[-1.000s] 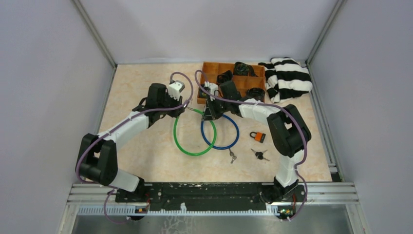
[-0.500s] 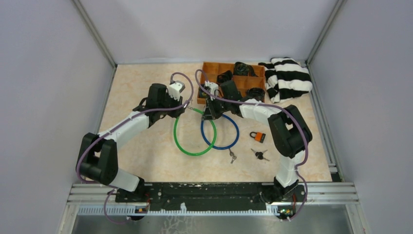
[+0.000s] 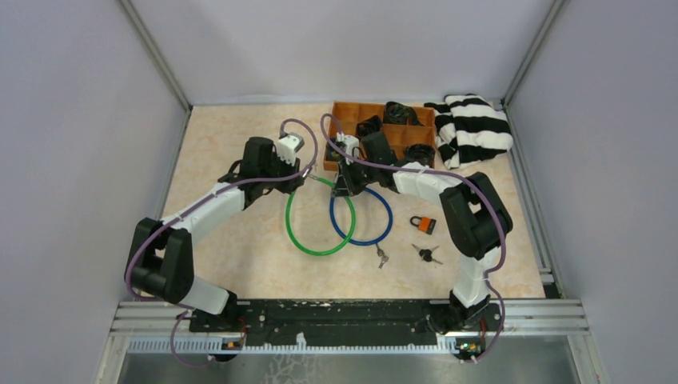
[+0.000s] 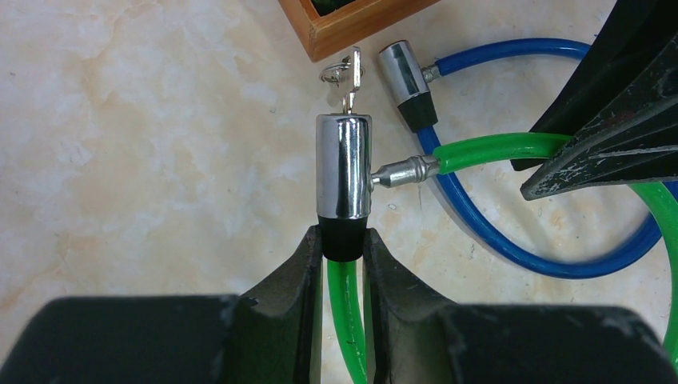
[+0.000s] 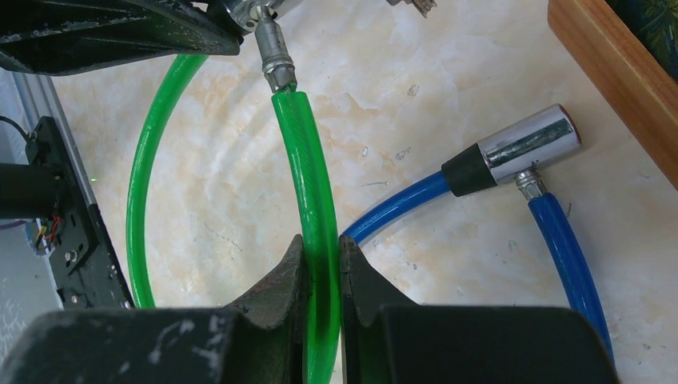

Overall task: Lock with the key
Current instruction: Lock the lock.

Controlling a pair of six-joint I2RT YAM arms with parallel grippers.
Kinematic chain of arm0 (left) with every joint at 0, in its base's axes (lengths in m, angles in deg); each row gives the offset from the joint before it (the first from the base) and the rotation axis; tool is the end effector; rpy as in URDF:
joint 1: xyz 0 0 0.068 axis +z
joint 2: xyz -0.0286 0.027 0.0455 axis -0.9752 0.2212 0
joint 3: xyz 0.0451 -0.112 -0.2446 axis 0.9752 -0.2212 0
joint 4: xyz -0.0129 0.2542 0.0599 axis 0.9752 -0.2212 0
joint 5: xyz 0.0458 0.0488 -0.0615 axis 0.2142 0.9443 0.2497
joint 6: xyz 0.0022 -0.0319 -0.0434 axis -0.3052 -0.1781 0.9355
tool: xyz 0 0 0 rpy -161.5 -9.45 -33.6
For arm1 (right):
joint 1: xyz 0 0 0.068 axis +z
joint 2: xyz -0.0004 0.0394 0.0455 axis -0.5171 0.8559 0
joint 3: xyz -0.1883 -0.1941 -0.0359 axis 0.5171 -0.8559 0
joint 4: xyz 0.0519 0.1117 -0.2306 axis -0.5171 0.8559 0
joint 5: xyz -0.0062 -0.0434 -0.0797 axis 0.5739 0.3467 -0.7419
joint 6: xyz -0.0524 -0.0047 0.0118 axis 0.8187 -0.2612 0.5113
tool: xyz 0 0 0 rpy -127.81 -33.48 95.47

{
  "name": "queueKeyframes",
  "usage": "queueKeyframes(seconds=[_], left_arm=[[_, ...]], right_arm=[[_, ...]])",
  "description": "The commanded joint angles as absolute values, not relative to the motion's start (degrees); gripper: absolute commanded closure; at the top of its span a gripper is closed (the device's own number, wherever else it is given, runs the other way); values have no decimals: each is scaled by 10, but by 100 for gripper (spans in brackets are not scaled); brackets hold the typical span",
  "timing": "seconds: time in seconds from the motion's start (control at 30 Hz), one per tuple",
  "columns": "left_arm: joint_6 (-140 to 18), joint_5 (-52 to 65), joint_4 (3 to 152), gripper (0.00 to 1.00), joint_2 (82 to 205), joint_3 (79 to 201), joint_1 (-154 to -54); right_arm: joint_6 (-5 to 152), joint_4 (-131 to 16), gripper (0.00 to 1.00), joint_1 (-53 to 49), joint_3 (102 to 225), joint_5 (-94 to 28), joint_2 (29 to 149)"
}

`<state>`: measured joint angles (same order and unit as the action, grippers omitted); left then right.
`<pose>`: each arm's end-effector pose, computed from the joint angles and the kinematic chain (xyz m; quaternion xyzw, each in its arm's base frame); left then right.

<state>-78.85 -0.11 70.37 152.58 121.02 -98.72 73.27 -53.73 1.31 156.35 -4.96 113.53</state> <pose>0.2966 -0.1268 0.2344 0.2694 0.8463 -0.1753 0.4248 0.3270 0.2324 0.1999 -0.3124 0.8196 0.3932 0.2757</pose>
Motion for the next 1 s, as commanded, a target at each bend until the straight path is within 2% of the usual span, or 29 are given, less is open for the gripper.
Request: queueKeyframes(seconds=[0.0, 0.37, 0.73, 0.97], left_arm=[[-782, -25, 736, 100, 1517, 1206, -989], [-800, -40, 738, 100, 1519, 1206, -995], [-820, -26, 740, 100, 1521, 1204, -1004], [-830, -73, 749, 100, 1516, 1199, -1016]], right_arm=[[732, -548, 100, 13, 1600, -33, 1130], [709, -537, 100, 23, 1639, -27, 1141], [689, -574, 100, 28, 1656, 81, 1147], [661, -581, 100, 34, 1685, 73, 1169]])
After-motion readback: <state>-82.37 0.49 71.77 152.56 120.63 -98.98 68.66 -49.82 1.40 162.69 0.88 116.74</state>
